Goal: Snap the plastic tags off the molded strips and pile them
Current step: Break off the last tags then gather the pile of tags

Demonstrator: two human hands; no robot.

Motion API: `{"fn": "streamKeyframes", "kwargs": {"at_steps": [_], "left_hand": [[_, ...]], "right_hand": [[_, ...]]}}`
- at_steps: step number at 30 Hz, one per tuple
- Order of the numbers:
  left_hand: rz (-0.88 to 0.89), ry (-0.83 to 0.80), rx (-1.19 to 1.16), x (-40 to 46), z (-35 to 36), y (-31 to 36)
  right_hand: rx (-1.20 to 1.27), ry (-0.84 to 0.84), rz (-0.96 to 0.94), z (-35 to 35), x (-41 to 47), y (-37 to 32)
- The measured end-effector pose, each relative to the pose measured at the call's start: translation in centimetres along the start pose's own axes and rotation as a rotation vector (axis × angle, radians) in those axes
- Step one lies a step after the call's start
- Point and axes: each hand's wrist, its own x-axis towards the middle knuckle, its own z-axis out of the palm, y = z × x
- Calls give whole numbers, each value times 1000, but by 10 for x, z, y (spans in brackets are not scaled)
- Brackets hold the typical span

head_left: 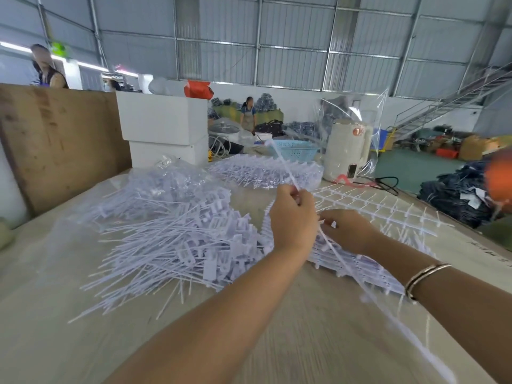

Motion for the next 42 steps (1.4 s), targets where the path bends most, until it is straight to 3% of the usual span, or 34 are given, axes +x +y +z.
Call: {"fn": "streamKeyframes", "kwargs": {"at_steps": [4,7,12,14,16,18,20,22,25,29,31,34,37,42], "left_hand": [[30,-25,-26,15,-24,25],[24,-121,100,34,-55,39],[4,-466,479,39,-109,39],[-31,-620,562,27,-122,30],[-41,-727,606,14,-127,21],[-29,-766,585,2,-125,14],[-58,-764,484,-9,-123,11],[-97,-766,400,-18,-128,11],[-153,-819,335,-26,-143,9],[-97,-874,509,-23,-177,1],[-55,-841,616,-18,-194,-3],[-34,-767,600,-13,-209,-8],[12,-763,595,-16,-204,-12],[160,-690,564,-31,-162,-21]], "right_hand": [[99,91,31,-13,-5,1],[109,176,81,-25,-15,3],[474,553,214,-52,-30,-1],[440,662,139,-59,-41,-20],[227,613,-116,-55,-52,-51],[33,422,-405,-38,-62,-80],[-84,222,-526,-18,-68,-102],[-58,152,-521,-5,-70,-113],[-107,217,-544,6,-64,-109],[-256,155,-305,1,-57,-81],[-216,186,-183,-4,-60,-68],[-268,177,-88,-8,-64,-58],[-219,150,-128,-7,-73,-71],[-114,141,-433,13,-91,-134]]}}
